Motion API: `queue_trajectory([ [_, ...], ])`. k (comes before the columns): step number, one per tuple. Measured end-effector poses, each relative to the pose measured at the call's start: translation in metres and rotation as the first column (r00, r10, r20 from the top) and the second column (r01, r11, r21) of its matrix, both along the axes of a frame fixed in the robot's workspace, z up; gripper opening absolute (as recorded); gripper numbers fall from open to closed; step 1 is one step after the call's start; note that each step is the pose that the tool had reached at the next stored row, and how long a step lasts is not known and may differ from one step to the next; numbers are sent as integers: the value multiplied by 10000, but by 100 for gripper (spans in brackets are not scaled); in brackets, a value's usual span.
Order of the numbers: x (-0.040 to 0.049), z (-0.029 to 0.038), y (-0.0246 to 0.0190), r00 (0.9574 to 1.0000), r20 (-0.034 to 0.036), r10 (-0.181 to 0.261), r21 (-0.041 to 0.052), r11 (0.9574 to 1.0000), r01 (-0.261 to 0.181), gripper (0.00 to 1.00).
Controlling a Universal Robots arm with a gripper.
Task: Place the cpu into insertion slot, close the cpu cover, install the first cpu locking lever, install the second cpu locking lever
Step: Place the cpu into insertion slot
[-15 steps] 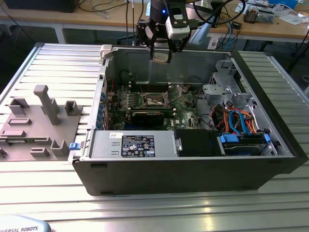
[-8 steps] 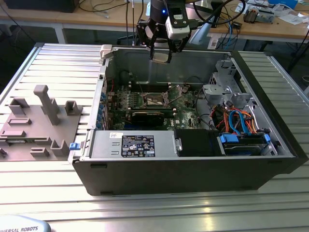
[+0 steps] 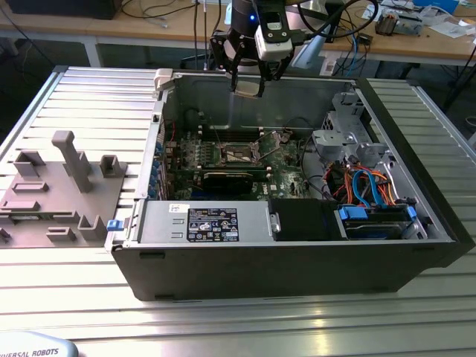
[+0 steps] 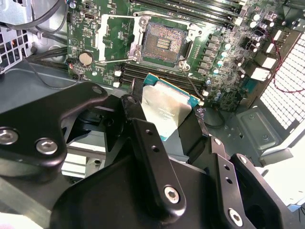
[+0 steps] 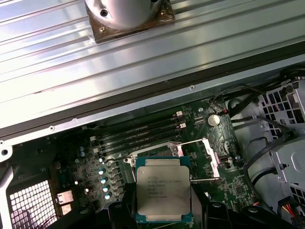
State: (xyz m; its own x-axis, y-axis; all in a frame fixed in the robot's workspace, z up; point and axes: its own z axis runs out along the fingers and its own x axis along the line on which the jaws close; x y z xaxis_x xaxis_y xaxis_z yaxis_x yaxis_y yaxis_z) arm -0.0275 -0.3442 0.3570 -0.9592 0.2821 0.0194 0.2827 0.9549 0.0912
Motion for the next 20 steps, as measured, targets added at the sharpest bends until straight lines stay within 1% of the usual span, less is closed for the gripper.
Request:
queue_trajectory([
  [20, 0, 0, 0, 10000, 0, -97, 0, 10000, 97, 54],
])
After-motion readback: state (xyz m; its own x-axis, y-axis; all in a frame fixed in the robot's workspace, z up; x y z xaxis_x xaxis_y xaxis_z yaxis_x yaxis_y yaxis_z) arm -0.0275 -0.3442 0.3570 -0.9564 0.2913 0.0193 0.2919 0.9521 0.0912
